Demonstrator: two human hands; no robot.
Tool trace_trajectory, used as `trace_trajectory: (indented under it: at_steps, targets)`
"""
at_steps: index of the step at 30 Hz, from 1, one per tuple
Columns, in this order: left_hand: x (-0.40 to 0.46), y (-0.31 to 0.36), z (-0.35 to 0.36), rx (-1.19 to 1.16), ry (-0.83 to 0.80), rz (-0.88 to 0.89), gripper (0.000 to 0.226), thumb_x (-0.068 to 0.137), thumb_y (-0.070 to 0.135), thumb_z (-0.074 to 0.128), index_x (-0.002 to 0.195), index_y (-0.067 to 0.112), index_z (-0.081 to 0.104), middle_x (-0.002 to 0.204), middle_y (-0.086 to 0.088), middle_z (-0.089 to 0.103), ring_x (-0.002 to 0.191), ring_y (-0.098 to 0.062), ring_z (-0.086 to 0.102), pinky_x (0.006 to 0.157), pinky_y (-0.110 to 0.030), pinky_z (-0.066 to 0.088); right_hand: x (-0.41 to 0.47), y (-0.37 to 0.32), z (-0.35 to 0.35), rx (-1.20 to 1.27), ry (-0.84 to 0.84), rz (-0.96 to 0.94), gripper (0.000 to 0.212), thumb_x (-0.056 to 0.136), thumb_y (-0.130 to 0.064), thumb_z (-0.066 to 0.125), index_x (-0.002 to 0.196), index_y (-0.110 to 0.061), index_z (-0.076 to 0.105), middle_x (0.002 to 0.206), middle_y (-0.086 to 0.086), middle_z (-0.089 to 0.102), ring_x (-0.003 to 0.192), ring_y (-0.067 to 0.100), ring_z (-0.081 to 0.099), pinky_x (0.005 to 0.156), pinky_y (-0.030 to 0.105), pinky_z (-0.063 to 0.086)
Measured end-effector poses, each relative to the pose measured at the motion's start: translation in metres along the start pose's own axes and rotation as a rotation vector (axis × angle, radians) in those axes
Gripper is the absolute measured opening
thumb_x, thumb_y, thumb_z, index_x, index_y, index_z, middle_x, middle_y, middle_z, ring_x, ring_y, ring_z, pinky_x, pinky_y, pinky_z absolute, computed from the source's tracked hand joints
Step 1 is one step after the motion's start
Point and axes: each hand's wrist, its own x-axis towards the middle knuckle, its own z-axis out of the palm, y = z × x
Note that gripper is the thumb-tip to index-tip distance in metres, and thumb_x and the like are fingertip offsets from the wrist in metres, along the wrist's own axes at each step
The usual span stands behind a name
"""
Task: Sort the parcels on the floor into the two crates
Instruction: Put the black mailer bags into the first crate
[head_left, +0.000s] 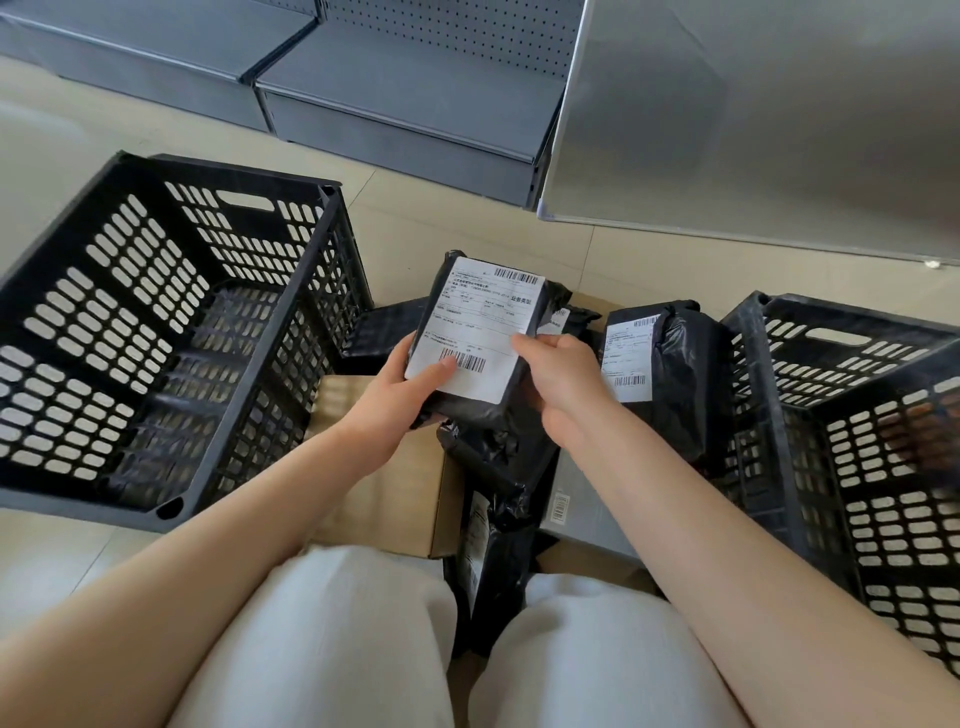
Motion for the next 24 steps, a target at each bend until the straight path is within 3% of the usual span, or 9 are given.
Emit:
trace_trajectory:
  at_steps: [5,9,10,11,13,16,18,21,24]
  targets:
    - [0.0,-0.003,-0.007,-0.041,0.015,-0.026,0.038,0.095,0.024,0.064,0.129,0.037,0.053,0.112,0.011,0.074,0.104,-0.014,0.07,0.087,-0.032,0.054,-0.01,0.012,0.006,0.049,-0.002,0.049,0.018,0.088,-0.025,0.072,0.099,-0.018,0.059,0.11,0.007,0.07,0.107,0.026,0.065,0.101,0.05,0.051]
    - [0.0,-0.003,-0.015,-0.043,0.008,-0.025,0.037,0.096,0.023,0.06,0.13,0.034,0.051,0.11,0.003,0.072,0.073,-0.016,0.054,0.051,-0.025,0.036,-0.016,0.01,0.006,0.05,-0.081,-0.002,0.017,0.091,-0.03,0.068,0.099,-0.017,0.06,0.112,0.002,0.071,0.114,0.02,0.062,0.105,0.043,0.046]
    - [0.001,-0.004,-0.018,-0.053,0.006,-0.022,0.037,0.096,0.022,0.059,0.131,0.032,0.051,0.111,-0.001,0.071,0.07,-0.017,0.052,0.048,-0.027,0.033,-0.017,0.009,0.006,0.051,-0.105,-0.008,0.018,0.092,-0.031,0.066,0.102,-0.018,0.061,0.115,0.0,0.07,0.117,0.018,0.06,0.108,0.042,0.043]
    - [0.001,-0.005,-0.02,-0.07,0.009,-0.019,0.037,0.096,0.021,0.06,0.13,0.031,0.051,0.113,-0.003,0.07,0.071,-0.019,0.053,0.05,-0.03,0.036,-0.018,0.008,0.006,0.058,-0.137,-0.011,0.021,0.091,-0.034,0.066,0.105,-0.019,0.062,0.119,-0.001,0.068,0.12,0.018,0.058,0.112,0.043,0.04]
    - [0.002,-0.005,-0.024,-0.125,0.028,-0.014,0.039,0.094,0.02,0.062,0.13,0.032,0.051,0.117,-0.002,0.07,0.085,-0.024,0.063,0.069,-0.041,0.05,-0.02,0.008,0.008,0.071,-0.211,-0.012,0.03,0.087,-0.038,0.064,0.112,-0.022,0.063,0.125,-0.001,0.068,0.127,0.019,0.055,0.116,0.046,0.035]
    - [0.002,-0.004,-0.032,-0.195,0.055,-0.004,0.047,0.094,0.018,0.062,0.136,0.032,0.047,0.124,0.001,0.069,0.105,-0.022,0.068,0.093,-0.043,0.051,-0.022,0.008,0.012,0.094,-0.308,-0.04,0.036,0.095,-0.034,0.059,0.127,-0.017,0.061,0.125,-0.001,0.069,0.127,0.018,0.057,0.116,0.044,0.037]
    - [0.002,-0.001,-0.04,-0.197,0.065,0.01,0.049,0.094,0.019,0.063,0.138,0.033,0.046,0.125,0.002,0.068,0.11,-0.022,0.066,0.092,-0.041,0.052,-0.022,0.009,0.014,0.07,-0.34,-0.055,0.04,0.097,-0.034,0.058,0.133,-0.017,0.06,0.128,-0.002,0.068,0.127,0.017,0.057,0.115,0.043,0.039]
    - [0.0,0.007,-0.053,-0.197,0.113,0.035,0.044,0.093,0.019,0.063,0.134,0.032,0.051,0.12,0.001,0.071,0.1,-0.019,0.066,0.075,-0.033,0.048,-0.023,0.012,0.016,-0.039,-0.356,-0.084,0.041,0.098,-0.036,0.058,0.135,-0.02,0.058,0.133,-0.003,0.065,0.128,0.016,0.056,0.114,0.042,0.04]
    - [0.002,0.02,-0.066,-0.209,0.185,0.059,0.03,0.093,0.02,0.06,0.121,0.029,0.058,0.115,0.002,0.073,0.105,-0.02,0.067,0.082,-0.034,0.051,-0.022,0.008,0.023,-0.143,-0.335,-0.086,0.04,0.101,-0.035,0.056,0.138,-0.021,0.053,0.136,-0.001,0.058,0.126,0.017,0.054,0.114,0.04,0.04]
